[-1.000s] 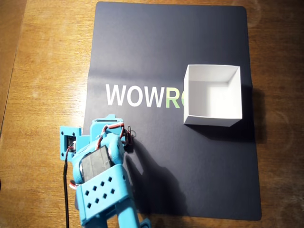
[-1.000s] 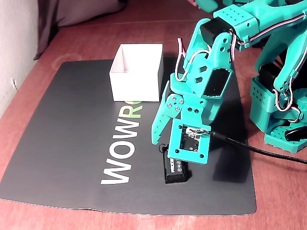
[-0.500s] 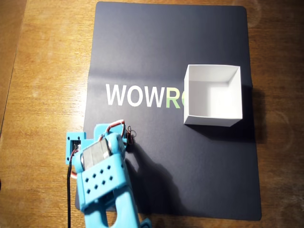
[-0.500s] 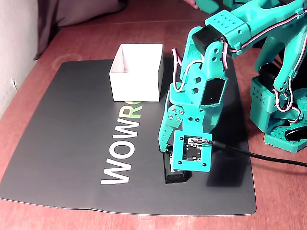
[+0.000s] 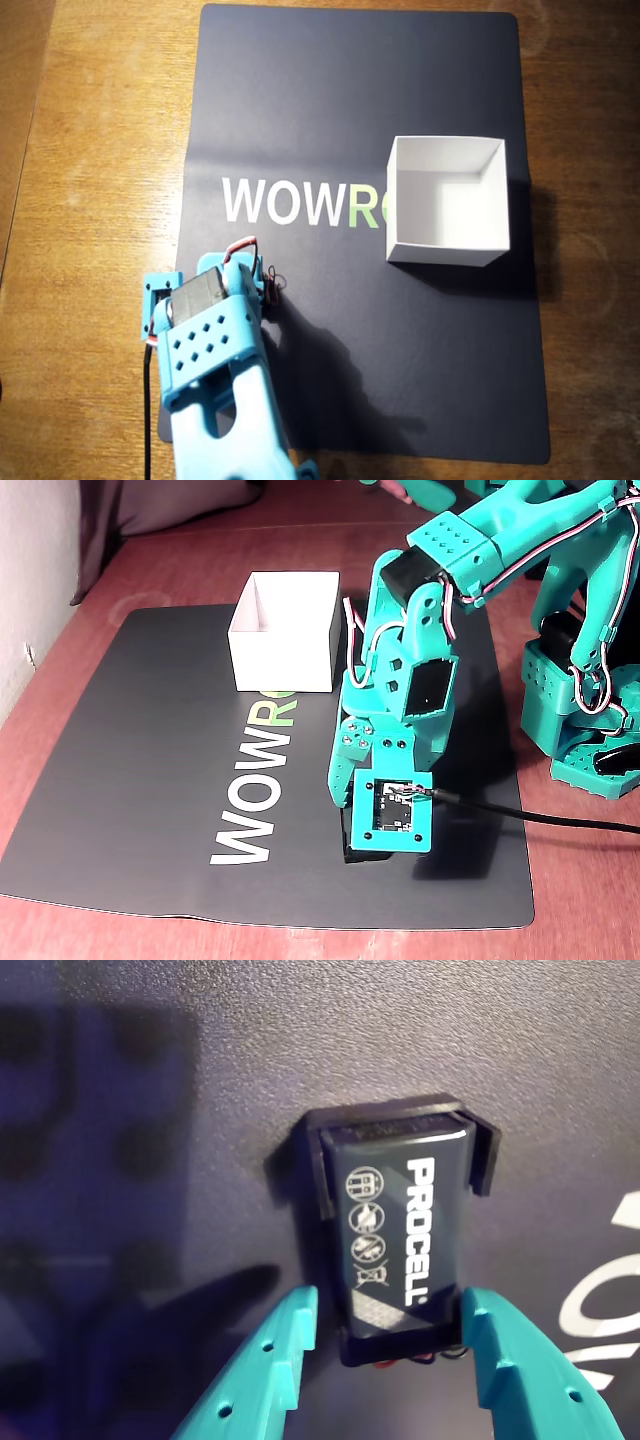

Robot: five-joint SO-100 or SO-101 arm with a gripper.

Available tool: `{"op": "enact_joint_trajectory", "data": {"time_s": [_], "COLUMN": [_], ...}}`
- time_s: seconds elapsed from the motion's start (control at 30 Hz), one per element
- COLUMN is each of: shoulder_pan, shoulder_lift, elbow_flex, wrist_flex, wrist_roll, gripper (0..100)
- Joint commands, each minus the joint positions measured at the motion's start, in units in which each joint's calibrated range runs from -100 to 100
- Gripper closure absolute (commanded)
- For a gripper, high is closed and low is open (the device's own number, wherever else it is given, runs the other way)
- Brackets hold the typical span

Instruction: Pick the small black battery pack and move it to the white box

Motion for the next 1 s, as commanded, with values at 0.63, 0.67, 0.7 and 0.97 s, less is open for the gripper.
{"op": "enact_joint_trajectory", "data": {"time_s": [0.63,0.67,0.7,0.97], "shoulder_pan": [0.01,0.01,0.01,0.01], "shoulder_lift": [2.39,3.09,3.79,5.63], "elbow_flex": [-1.24,-1.24,-1.24,-1.79], "wrist_flex": [-3.63,-3.63,-3.63,-3.98], "wrist_roll": [5.51,5.46,5.4,5.13], "gripper": [83,83,83,83]}}
